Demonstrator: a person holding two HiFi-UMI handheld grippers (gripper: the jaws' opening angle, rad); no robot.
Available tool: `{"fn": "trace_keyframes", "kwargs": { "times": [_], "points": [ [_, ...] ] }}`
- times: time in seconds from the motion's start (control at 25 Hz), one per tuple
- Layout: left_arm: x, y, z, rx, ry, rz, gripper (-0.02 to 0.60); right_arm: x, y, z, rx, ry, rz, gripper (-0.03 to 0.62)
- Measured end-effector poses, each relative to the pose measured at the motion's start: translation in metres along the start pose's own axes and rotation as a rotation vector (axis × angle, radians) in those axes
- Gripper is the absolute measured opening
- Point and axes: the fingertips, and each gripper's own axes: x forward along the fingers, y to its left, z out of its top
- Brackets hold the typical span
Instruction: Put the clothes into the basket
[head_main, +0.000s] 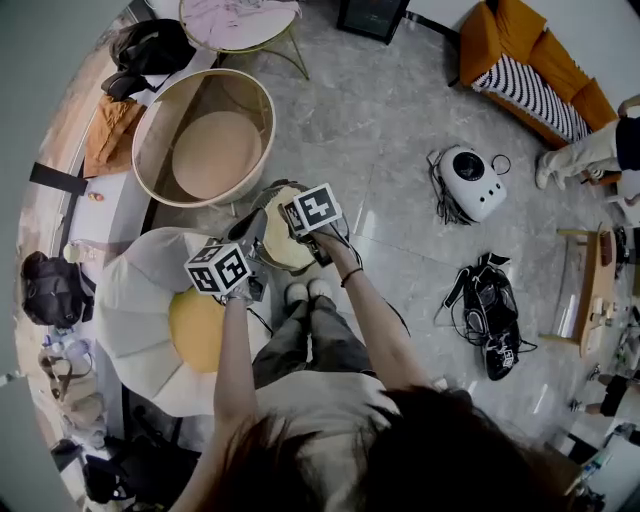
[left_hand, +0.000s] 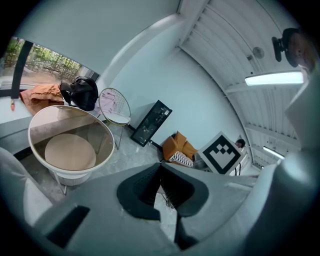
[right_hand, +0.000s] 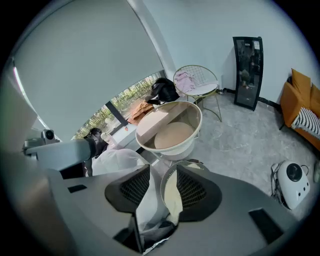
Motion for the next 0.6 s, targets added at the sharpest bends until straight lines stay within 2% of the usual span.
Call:
{"fn": "trace_keyframes", "kwargs": {
  "times": [0.28,0.6],
  "points": [
    [0.002,0.01,-0.005,-0.029,0.003,0.026,0.011,0.008,-0.003,-0.005,0.017,0.015,0.02,0.138],
    [0.006,0.01,-0.013,-0.04,0.013,0.029,0.011,0.008,-0.008,-0.005,0.022,0.0,-0.001,0.138]
  ]
}}
